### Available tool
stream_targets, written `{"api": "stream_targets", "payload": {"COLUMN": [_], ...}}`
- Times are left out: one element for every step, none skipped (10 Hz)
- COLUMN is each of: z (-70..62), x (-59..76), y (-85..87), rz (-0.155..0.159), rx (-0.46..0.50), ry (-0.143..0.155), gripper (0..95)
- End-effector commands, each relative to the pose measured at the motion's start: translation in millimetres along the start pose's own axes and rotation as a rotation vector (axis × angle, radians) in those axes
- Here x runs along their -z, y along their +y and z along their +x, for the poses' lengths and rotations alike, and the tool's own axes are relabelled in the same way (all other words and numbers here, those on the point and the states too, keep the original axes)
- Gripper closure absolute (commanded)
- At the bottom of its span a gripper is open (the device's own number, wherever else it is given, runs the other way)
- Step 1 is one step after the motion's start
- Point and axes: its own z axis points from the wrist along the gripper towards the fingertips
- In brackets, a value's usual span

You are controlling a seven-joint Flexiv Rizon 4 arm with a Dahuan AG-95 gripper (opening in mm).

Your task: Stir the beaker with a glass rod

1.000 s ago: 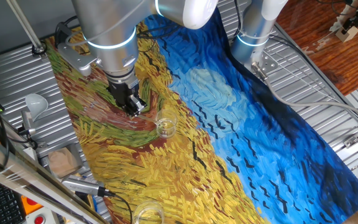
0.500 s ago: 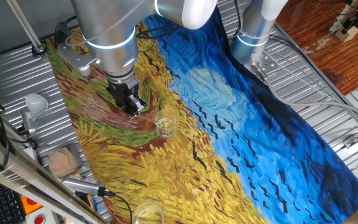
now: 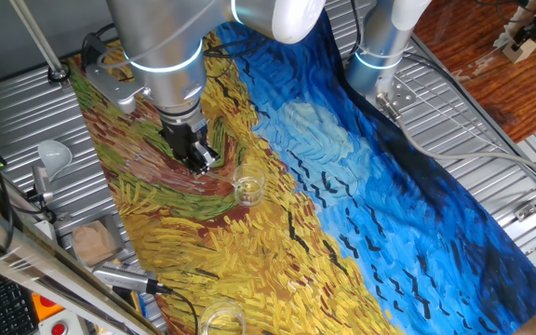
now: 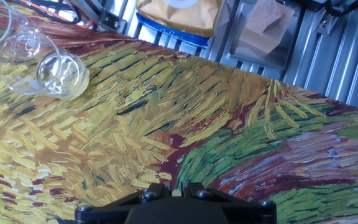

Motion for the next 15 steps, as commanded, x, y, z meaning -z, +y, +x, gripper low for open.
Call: {"api": "stream_targets", "payload": {"z": [0.0,-0.1,-0.2,-0.5,-0.7,-0.8,-0.8,-0.8,-0.8,-0.8,-0.8,-0.4,0.3,2.2,3.0], "x": [-1.0,-1.2,-1.3,-2.0,-2.6,-2.8,-2.8,-2.8,-2.8,-2.8,-2.8,-2.2,-1.0,2.7,4.2], "y": [-0.1,-0.2,-0.3,-0.8,-1.2,-1.2,-1.3,-1.3,-1.3,-1.2,-1.2,-1.1,-1.3,-2.2,-3.3], "rz": [-0.005,-0.005,-0.005,-0.007,-0.008,-0.007,-0.007,-0.007,-0.002,0.0,0.002,0.002,0.002,0.001,0.0], "rx": [0.002,0.003,0.003,0.003,0.004,0.005,0.005,0.006,0.011,0.013,0.013,0.017,0.02,0.024,0.027], "ry": [-0.003,-0.003,-0.002,-0.004,-0.005,-0.005,-0.004,-0.003,0.005,0.015,0.019,0.026,0.032,0.042,0.046], "gripper": [95.0,76.0,76.0,76.0,76.0,76.0,76.0,76.0,76.0,76.0,76.0,76.0,76.0,76.0,76.0]}}
